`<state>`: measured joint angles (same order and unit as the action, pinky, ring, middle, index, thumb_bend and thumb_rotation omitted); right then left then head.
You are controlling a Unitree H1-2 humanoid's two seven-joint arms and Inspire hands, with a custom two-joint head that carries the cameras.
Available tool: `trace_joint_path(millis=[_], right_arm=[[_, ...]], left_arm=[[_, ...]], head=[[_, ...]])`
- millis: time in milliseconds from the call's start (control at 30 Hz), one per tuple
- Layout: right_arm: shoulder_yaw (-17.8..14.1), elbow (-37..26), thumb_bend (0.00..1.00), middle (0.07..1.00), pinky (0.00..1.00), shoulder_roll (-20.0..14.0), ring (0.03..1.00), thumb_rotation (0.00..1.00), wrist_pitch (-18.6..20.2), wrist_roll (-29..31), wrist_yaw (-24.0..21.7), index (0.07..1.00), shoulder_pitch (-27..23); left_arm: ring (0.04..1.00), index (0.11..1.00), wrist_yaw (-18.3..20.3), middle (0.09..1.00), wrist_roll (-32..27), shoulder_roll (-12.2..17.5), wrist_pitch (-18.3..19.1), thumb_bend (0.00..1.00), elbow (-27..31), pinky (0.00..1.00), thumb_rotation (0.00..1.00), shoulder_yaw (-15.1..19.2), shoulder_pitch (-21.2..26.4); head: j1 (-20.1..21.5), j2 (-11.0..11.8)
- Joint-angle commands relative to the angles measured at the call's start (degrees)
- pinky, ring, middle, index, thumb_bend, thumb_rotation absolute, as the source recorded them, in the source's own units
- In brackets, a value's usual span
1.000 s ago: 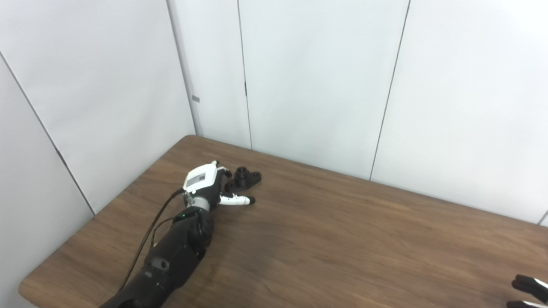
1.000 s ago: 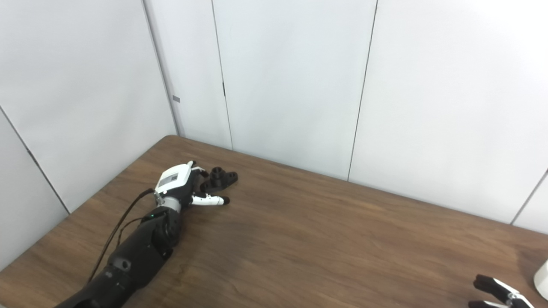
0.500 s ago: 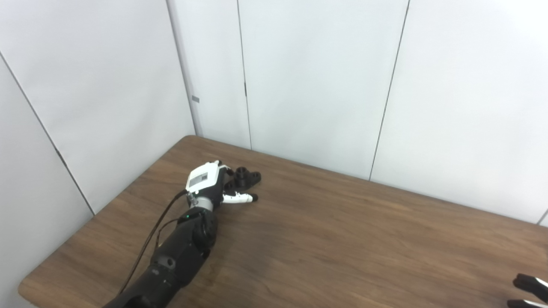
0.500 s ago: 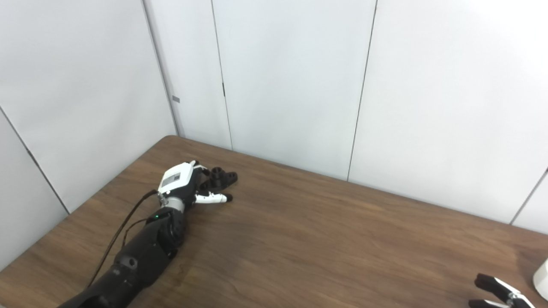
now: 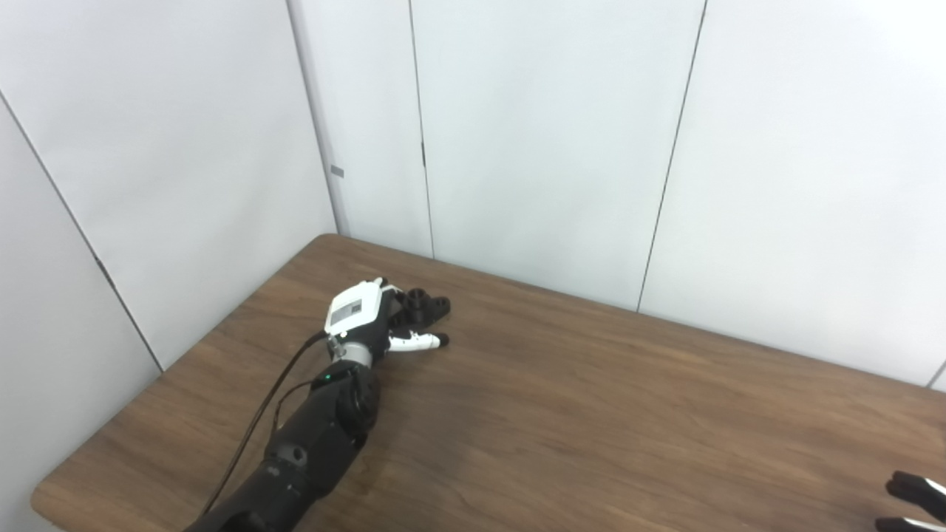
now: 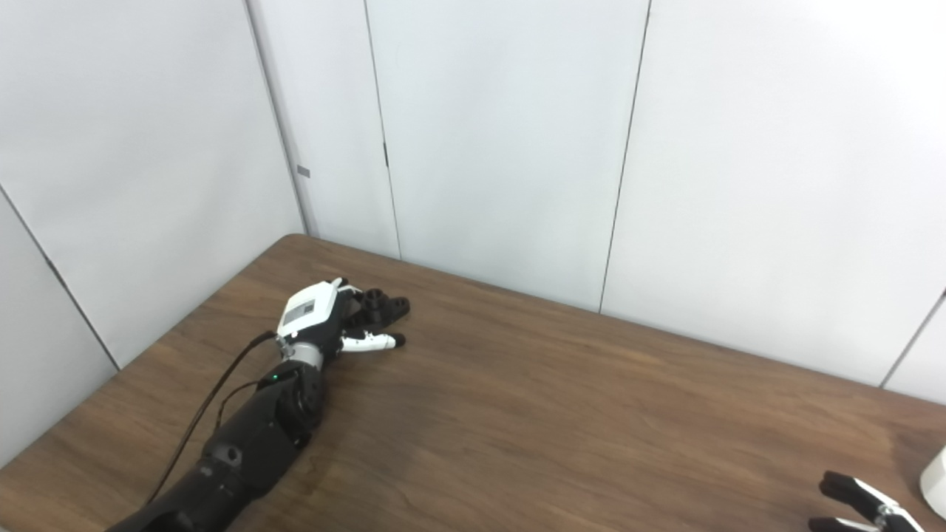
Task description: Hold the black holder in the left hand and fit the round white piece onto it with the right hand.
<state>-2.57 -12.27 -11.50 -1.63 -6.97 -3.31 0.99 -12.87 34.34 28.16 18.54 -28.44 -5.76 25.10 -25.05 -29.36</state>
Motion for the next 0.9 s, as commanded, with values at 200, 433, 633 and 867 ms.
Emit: trace_joint_path(millis=[200, 433, 633, 867], right_arm=[[-0.42, -2.54, 0.6, 0.78, 0.49, -0.41, 0.627, 0.02, -0.97, 0.15, 0.2, 0.765, -0.88], [-0.38, -2.82, 0.59, 0.781, 0.5, -0.23, 0.63, 0.0, -0.06, 0.07, 0.23, 0.766, -1.04], [-0.16, -3.09, 0.58, 0.781, 0.5, -0.09, 0.633, 0.0, 0.28, -0.19, 0.29, 0.771, -1.17], [0.02, -2.75, 0.57, 0.781, 0.5, 0.27, 0.633, 0.0, 0.08, -0.17, 0.37, 0.771, -1.43]], left_arm=[[0.932, 0.484, -2.29, 0.844, 1.02, 0.54, -2.04, 0.52, -1.49, 0.97, 0.05, -1.65, 0.33], [0.913, 0.484, -3.8, 0.831, 0.89, 0.9, -2.69, 0.52, -1.47, 0.97, 0.05, -1.57, -0.37], [0.9, 0.483, -3.87, 0.827, 1.3, 1.35, -2.74, 0.52, -0.84, 0.96, 0.05, -1.67, -0.99], [0.894, 0.484, -2.6, 0.829, -0.2, 0.89, -7.09, 0.52, 1.49, 0.94, 0.06, -2.11, -2.48]], head=[[0.08, -0.24], [-0.14, -0.34], [-0.08, -0.49], [0.54, -0.38]])
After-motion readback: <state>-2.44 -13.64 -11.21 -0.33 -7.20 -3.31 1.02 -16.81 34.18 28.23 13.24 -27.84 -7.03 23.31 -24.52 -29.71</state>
